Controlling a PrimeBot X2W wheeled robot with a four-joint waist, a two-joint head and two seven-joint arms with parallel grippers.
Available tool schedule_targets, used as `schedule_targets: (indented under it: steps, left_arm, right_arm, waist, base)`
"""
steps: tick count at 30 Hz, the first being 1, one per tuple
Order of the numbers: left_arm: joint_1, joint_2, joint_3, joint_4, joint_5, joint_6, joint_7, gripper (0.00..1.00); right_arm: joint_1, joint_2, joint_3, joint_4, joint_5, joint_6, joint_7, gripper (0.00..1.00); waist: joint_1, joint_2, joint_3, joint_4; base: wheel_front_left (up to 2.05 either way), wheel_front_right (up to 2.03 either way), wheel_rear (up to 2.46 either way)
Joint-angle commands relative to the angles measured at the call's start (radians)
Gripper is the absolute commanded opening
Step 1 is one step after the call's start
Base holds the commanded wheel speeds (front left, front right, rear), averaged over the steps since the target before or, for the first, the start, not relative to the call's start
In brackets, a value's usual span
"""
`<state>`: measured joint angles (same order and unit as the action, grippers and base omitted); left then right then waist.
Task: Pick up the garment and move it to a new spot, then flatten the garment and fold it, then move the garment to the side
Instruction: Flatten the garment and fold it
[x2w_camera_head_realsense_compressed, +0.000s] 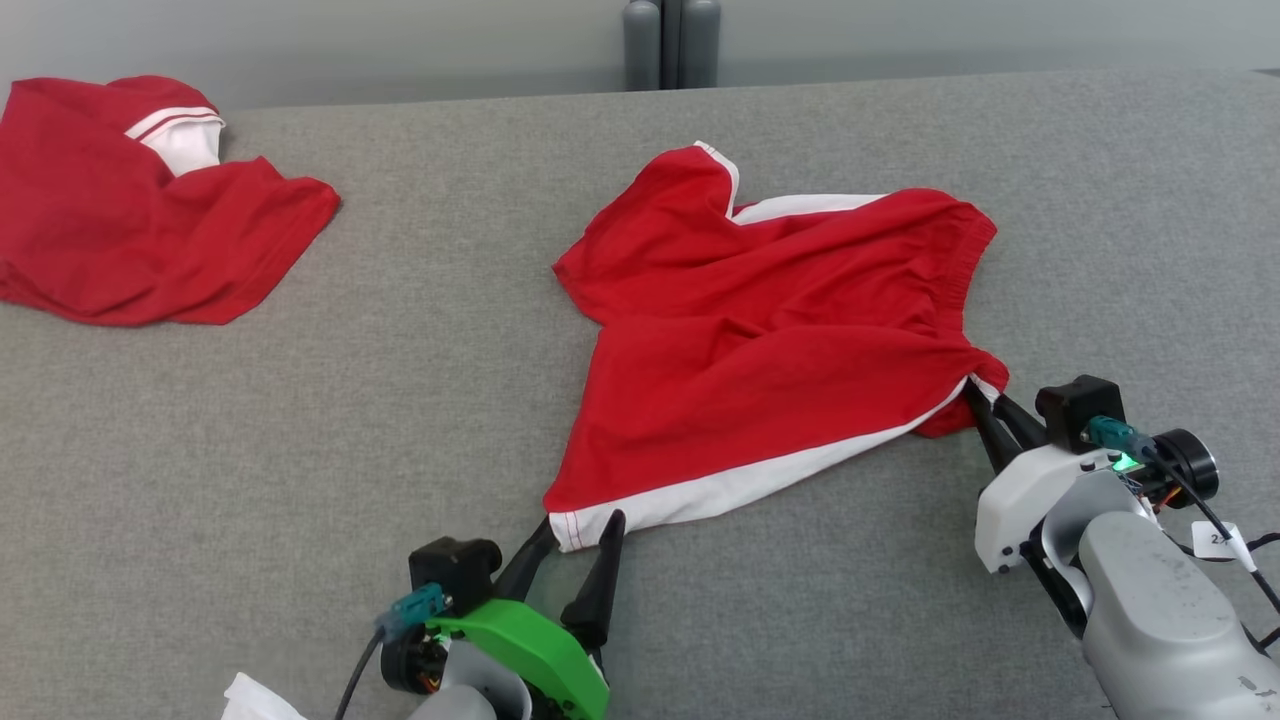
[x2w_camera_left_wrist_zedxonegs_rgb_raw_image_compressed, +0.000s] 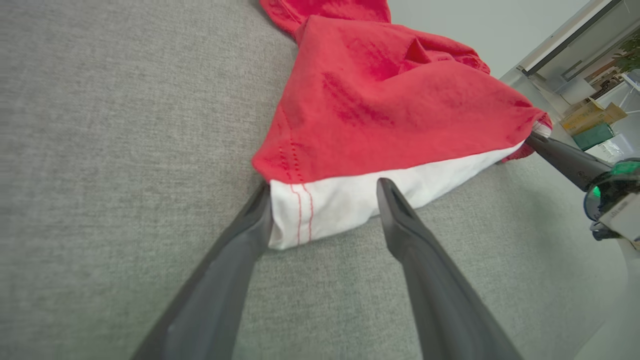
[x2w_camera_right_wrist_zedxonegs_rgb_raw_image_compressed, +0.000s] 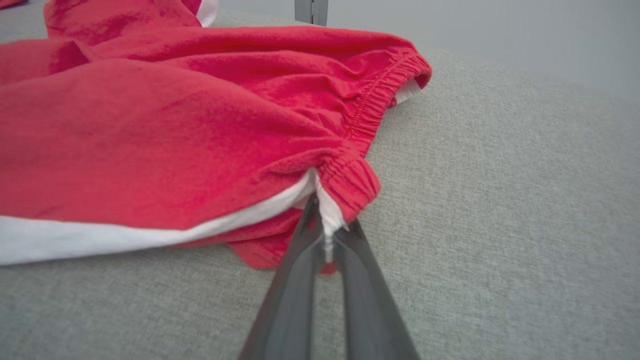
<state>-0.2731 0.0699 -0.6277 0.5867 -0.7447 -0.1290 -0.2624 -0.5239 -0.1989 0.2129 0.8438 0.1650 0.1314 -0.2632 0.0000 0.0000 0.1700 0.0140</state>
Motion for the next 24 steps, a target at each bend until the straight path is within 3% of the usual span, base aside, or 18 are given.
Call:
schedule_targets:
  steps: [1,14,17,20,24]
  left_arm:
    - [0.020,0.008,0.003,-0.012,0.008,-0.003,-0.003,1.00]
    - [0.009,0.004,-0.038,-0.014,0.008,-0.003,-0.003,0.99]
    - [0.007,0.004,-0.040,-0.010,0.002,-0.003,-0.003,0.80]
    - [0.006,0.003,-0.025,-0.008,-0.013,-0.003,-0.003,0.48]
    - [0.006,-0.002,0.000,-0.009,-0.034,-0.003,-0.003,0.34]
  right_arm:
    - [0.001,0.002,-0.004,-0.003,-0.005,-0.001,-0.002,0.00]
    - [0.011,0.022,0.007,-0.006,-0.010,-0.001,-0.002,0.00]
    - [0.010,0.024,0.008,-0.008,-0.011,-0.001,-0.002,0.00]
    - [0.008,0.027,0.005,-0.013,-0.012,-0.001,-0.002,0.00]
    - [0.008,0.029,0.003,-0.020,-0.014,-0.001,-0.002,0.00]
  waist:
    - [0.0000,0.0000,-0.001,0.001]
    - [0.0000,0.0000,-0.004,-0.018]
    - [0.0000,0.0000,-0.004,-0.025]
    - [0.0000,0.0000,-0.002,-0.030]
    - [0.0000,0.0000,0.004,-0.033]
  base:
    - [0.00,0.00,0.00]
    - [0.00,0.00,0.00]
    - [0.00,0.00,0.00]
    - [0.00,0.00,0.00]
    - [0.00,0.00,0.00]
